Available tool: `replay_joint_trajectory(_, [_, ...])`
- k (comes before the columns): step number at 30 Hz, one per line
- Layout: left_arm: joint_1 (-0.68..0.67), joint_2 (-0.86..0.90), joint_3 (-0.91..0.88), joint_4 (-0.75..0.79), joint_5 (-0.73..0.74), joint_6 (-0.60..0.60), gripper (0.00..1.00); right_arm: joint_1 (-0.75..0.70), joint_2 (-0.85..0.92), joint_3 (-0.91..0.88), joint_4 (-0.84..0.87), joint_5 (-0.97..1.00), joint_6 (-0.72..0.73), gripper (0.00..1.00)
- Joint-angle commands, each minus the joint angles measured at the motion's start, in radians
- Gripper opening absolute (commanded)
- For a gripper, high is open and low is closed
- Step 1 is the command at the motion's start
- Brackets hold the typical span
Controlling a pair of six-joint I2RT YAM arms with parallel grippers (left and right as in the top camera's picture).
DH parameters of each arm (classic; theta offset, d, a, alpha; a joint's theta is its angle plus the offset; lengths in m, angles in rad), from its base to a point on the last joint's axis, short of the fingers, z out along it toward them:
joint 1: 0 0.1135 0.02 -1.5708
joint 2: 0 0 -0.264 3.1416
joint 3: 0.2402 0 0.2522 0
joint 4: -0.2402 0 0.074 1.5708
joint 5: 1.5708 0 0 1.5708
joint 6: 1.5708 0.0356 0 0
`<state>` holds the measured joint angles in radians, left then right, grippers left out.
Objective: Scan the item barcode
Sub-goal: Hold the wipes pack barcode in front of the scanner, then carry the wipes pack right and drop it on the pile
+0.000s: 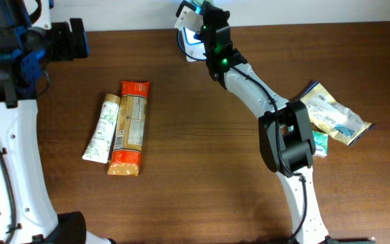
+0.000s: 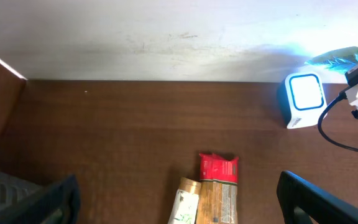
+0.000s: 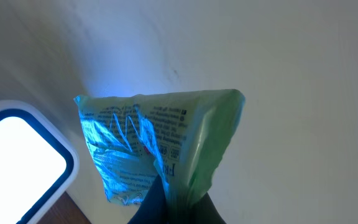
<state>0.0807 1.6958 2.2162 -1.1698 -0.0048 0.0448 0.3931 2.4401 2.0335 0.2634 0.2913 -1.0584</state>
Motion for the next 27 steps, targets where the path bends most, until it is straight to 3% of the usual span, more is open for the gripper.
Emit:
replay_joint_trajectory(1, [0.001, -0.008, 0.010, 0.000, -0.003, 0.012, 0.99, -0.002, 0.005, 0.013, 0.014, 0.009, 0.000, 0.04])
replay_joint_trajectory(13, [0.001, -0.008, 0.010, 0.000, -0.003, 0.012, 0.99, 0.028, -0.020, 0.013, 0.007, 0.009, 0.000, 0.04])
replay_joint_trajectory(17, [0.001, -0.008, 0.010, 0.000, -0.003, 0.012, 0.99, 0.035, -0.116, 0.013, -0.097, 0.009, 0.040, 0.04])
replay_joint_trajectory(22, [0.001, -0.008, 0.010, -0.006, -0.003, 0.012, 0.99, 0.035, -0.305, 0.013, -0.397, 0.076, 0.451, 0.04])
replay_joint_trajectory(27, [0.001, -0.008, 0.010, -0.072, -0.003, 0.012, 0.99, 0.032, -0.513, 0.013, -0.878, 0.084, 0.864, 0.04])
